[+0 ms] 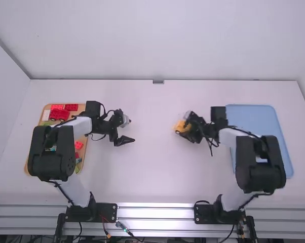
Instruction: Assemble lego blocks to make yellow taxi
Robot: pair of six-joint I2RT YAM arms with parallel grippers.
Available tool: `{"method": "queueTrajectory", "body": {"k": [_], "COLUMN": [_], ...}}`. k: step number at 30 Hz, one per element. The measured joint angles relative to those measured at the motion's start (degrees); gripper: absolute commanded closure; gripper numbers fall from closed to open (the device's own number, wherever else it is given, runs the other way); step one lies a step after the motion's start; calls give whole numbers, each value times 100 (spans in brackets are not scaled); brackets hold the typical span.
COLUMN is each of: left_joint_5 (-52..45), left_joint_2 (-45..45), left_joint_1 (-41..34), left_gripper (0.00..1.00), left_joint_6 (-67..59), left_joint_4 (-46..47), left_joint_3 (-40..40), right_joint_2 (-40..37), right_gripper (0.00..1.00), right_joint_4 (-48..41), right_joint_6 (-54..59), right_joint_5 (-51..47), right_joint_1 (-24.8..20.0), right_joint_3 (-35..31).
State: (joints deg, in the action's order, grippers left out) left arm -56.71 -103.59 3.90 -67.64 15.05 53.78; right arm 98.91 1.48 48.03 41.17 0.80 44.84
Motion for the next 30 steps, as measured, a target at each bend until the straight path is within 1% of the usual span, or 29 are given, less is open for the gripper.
{"method": "queueTrajectory", "body": {"k": [1,3,4,5,6,7,9,11,12,16,18,19,23,26,27,29,30], "left_joint_5": [-2,-2,-2,-2,-4,-2,-2,0,-2,0,13,90,378,603,610,704,723], "left_joint_2": [0,0,0,0,0,0,0,-2,0,0,0,0,0,0,0,0,0], "left_joint_1": [2,2,2,0,2,2,2,2,0,2,0,0,2,2,2,2,0], "left_gripper": [1,1,1,1,1,1,1,1,1,1,1,1,1,1,1,1,1], "left_joint_6": [4,7,7,7,7,7,7,7,7,33,195,503,1386,2004,2026,2284,2339], "left_joint_4": [-83,-205,-291,-348,-356,-428,-516,-560,-586,-667,-841,-1108,-1622,-1805,-1805,-1816,-1814], "left_joint_3": [0,0,0,0,0,0,0,0,0,0,0,0,0,0,0,0,0], "right_joint_2": [-157,-308,-380,-402,-402,-400,-400,-400,-400,-400,-400,-398,-365,-184,-146,87,149], "right_gripper": [51,51,53,53,53,54,54,52,50,48,46,46,46,46,46,43,39], "right_joint_4": [-129,-188,-179,-170,-168,-175,-79,85,269,627,649,640,658,741,774,892,898], "right_joint_6": [20,9,-57,-144,-151,-282,-509,-673,-857,-1333,-1532,-1661,-1939,-2087,-2105,-2168,-2184], "right_joint_5": [-92,-199,-282,-341,-354,-457,-625,-754,-914,-1388,-1615,-1808,-2216,-2474,-2496,-2581,-2603], "right_joint_1": [-337,-815,-1257,-1604,-1648,-2118,-2734,-3023,-3250,-3560,-3637,-3679,-3668,-3622,-3617,-3615,-3615], "right_joint_3": [-2,0,0,0,0,-2,-2,-13,-37,-146,-199,-223,-223,-223,-223,-223,-223]}}
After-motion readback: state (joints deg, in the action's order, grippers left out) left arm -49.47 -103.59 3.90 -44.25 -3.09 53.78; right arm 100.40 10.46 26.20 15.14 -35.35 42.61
